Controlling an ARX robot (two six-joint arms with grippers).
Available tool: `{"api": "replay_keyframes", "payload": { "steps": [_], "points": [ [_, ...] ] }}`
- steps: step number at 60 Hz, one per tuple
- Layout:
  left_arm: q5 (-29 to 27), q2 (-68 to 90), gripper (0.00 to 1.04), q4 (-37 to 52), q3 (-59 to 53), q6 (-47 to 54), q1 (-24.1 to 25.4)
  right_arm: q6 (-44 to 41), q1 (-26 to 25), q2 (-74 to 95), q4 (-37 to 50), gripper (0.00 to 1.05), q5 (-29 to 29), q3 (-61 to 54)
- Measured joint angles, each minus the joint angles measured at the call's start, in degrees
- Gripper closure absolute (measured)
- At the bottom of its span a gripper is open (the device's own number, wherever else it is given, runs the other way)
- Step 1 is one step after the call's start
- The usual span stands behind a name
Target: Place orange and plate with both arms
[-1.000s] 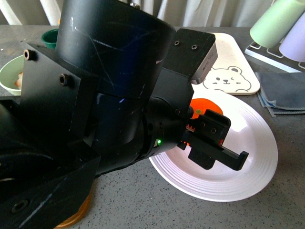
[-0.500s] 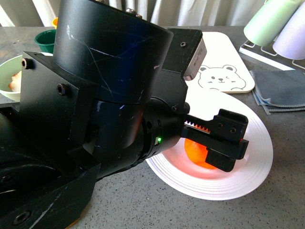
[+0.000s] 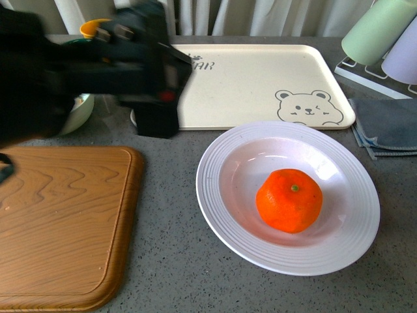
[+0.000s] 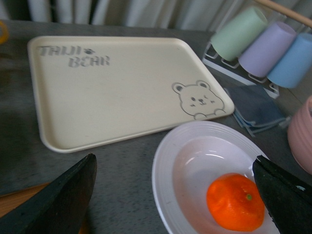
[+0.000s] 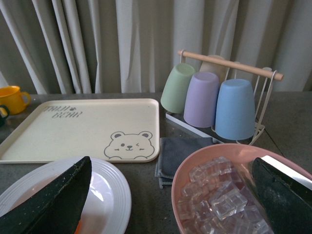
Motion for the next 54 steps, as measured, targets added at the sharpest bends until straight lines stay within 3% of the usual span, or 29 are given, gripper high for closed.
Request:
{"api": "replay_keyframes", "payload": {
  "steps": [3,7,10,16,25,34,54],
  "points": [
    [-0.8,-8.3,0.09,-4.9,-3.0,0.4,3.8,0.0,0.0,0.0,0.0,0.09,0.0,0.0],
    [-11.8,-18.3,0.19,-2.3,-8.6,5.5,7.5,0.0,0.0,0.0,0.0,0.09,0.0,0.0],
    [-14.9,-26.7,0.28,-4.8,-12.0,9.3,11.5,0.0,0.0,0.0,0.0,0.09,0.0,0.0],
    [-13.4,-43.0,0.46,-14.5,-16.9,13.0,19.5,0.0,0.0,0.0,0.0,0.09,0.0,0.0],
    [-6.6,-52.2,0.73,-16.9,-19.3,14.9,24.8,0.0,0.0,0.0,0.0,0.09,-0.1,0.0],
    [-5.6,-55.9,1.01,-19.1,-21.4,15.3,26.9,0.0,0.0,0.0,0.0,0.09,0.1,0.0],
    [-5.6,-63.2,1.03,-24.0,-23.5,15.5,27.0,0.0,0.0,0.0,0.0,0.09,0.0,0.0]
  ]
}}
